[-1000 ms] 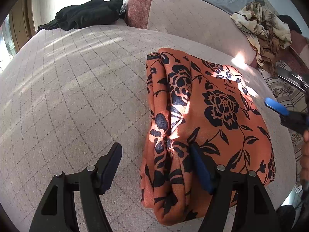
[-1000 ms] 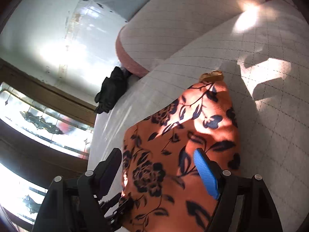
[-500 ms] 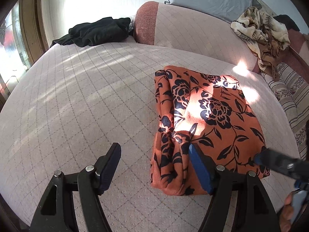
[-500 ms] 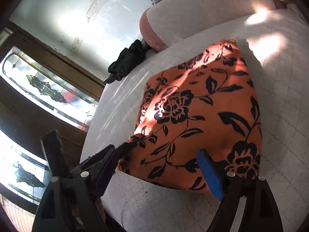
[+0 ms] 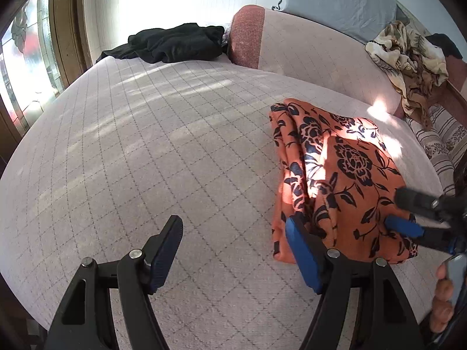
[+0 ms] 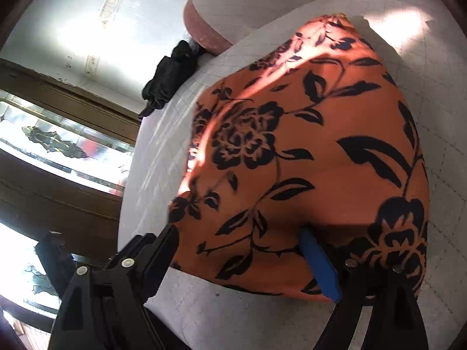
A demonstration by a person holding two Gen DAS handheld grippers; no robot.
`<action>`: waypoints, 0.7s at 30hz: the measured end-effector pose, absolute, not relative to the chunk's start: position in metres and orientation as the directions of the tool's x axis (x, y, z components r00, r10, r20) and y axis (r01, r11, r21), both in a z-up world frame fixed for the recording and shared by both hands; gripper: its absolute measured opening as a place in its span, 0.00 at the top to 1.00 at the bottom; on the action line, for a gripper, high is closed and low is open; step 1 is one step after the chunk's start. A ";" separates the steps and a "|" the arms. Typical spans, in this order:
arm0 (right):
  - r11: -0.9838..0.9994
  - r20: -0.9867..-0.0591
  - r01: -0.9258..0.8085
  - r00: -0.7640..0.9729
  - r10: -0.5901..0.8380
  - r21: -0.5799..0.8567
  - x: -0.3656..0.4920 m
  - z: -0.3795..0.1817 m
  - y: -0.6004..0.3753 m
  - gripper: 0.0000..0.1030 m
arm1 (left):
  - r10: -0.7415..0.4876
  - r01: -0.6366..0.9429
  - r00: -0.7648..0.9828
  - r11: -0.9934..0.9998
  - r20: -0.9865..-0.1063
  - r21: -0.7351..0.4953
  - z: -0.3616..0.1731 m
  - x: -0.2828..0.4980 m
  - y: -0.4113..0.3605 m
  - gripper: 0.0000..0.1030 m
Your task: Fold small clothes
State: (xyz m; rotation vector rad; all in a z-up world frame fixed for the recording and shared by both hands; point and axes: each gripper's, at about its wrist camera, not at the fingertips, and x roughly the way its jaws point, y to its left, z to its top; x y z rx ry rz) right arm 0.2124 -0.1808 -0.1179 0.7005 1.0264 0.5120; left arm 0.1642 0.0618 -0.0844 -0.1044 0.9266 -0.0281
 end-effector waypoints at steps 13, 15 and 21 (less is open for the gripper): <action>0.527 -0.453 -0.114 0.379 0.807 0.842 0.295 -0.088 -0.128 0.15 | -0.054 -0.084 0.586 0.988 -0.808 -0.127 -0.086 0.165 0.087 0.29; 0.542 -0.455 -0.112 0.418 0.786 0.833 0.308 -0.081 -0.125 0.14 | -0.052 -0.090 0.582 0.988 -0.812 -0.128 -0.083 0.162 0.088 0.29; 0.455 -0.439 0.056 0.389 0.810 0.889 0.334 -0.118 -0.133 0.13 | -0.045 -0.081 0.603 0.990 -0.797 -0.117 -0.070 0.149 0.084 0.24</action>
